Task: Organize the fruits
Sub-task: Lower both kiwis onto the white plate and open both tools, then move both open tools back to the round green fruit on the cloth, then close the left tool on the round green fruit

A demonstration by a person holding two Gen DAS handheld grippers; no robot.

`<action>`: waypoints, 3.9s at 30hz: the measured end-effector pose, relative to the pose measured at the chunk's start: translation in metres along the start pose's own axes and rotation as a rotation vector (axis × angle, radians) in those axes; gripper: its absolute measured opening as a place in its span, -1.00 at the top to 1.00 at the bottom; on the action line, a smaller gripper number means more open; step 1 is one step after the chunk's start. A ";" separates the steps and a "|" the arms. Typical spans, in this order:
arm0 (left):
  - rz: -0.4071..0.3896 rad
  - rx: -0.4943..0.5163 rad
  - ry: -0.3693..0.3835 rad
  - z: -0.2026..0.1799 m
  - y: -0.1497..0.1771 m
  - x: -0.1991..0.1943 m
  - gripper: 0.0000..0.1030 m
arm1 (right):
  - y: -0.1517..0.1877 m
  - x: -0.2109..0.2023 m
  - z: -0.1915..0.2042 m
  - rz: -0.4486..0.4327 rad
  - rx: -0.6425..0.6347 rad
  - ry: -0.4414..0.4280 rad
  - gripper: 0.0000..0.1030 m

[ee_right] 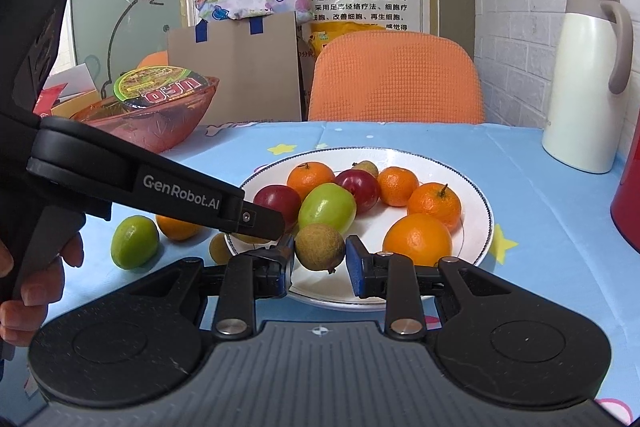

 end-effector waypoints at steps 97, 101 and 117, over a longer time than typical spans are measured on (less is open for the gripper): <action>0.013 -0.217 -0.014 0.098 0.034 -0.052 -1.00 | -0.002 0.037 0.111 0.144 -0.011 -0.199 -0.73; 0.020 -0.222 -0.007 0.100 0.035 -0.047 -1.00 | -0.002 0.041 0.110 0.151 -0.003 -0.204 -0.67; 0.022 -0.221 -0.011 0.095 0.037 -0.049 -1.00 | 0.001 0.036 0.112 0.149 -0.010 -0.205 -0.30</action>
Point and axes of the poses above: each gripper's, at about its wrist camera, not at the fingertips, and x roughly the way its jaws point, z to its left, y to its underside, the point moved 3 cm from there along x, roughly the way its jaws point, and after that the axes turned 3 degrees about z, right-handed, at the moved point
